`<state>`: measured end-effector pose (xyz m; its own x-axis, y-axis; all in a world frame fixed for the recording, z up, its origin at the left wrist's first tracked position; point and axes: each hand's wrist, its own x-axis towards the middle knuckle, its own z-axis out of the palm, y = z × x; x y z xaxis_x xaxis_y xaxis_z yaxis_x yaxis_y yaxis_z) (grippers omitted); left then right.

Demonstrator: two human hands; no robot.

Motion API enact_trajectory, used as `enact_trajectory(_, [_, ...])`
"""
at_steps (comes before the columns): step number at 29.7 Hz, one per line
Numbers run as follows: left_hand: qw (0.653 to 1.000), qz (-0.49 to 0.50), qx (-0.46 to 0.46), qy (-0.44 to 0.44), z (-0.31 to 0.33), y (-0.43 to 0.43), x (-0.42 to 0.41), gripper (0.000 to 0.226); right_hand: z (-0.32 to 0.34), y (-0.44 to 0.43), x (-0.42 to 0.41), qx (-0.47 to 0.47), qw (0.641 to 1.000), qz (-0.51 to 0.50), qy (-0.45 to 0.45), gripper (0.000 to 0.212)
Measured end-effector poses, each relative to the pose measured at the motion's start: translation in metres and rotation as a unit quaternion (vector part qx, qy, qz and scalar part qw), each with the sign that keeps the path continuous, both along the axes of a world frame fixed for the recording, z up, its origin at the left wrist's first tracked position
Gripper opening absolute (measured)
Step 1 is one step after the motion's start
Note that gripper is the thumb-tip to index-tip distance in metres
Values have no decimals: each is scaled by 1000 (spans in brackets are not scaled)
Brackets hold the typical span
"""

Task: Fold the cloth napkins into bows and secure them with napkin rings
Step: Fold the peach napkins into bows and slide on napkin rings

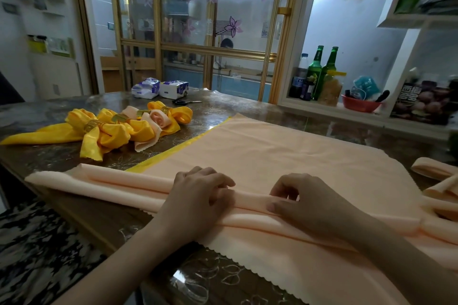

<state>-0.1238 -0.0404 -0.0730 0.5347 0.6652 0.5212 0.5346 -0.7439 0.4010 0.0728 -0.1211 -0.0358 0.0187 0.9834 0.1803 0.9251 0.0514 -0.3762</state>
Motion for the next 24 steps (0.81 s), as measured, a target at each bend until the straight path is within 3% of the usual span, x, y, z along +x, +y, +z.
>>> enact_trajectory(3, [1000, -10, 7, 5, -2, 1, -1, 53, -2, 0, -2, 23, 999, 20, -17, 6])
enact_trajectory(6, [999, -22, 20, 12, -1, -1, -2, 46, -2, -1, -6, 22, 999, 33, -27, 6])
enact_trajectory(9, [998, -43, 6, 35, 4, -7, -3, 46, -1, -3, -12, 18, 997, 57, -47, 18])
enact_trajectory(13, [994, -70, 13, 83, 6, -9, -3, 62, -1, -6, -18, 34, 991, 74, -111, 30])
enact_trajectory(15, [993, -78, 27, 88, 6, -9, -2, 56, -1, -7, -20, 37, 988, 85, -125, 31])
enact_trajectory(20, [989, -102, 77, 71, 3, -8, -2, 29, 9, -6, -10, -64, 993, 80, 61, 9])
enact_trajectory(24, [982, -115, 118, 93, 6, -11, -2, 20, 12, -5, 1, -67, 990, 68, 101, 13])
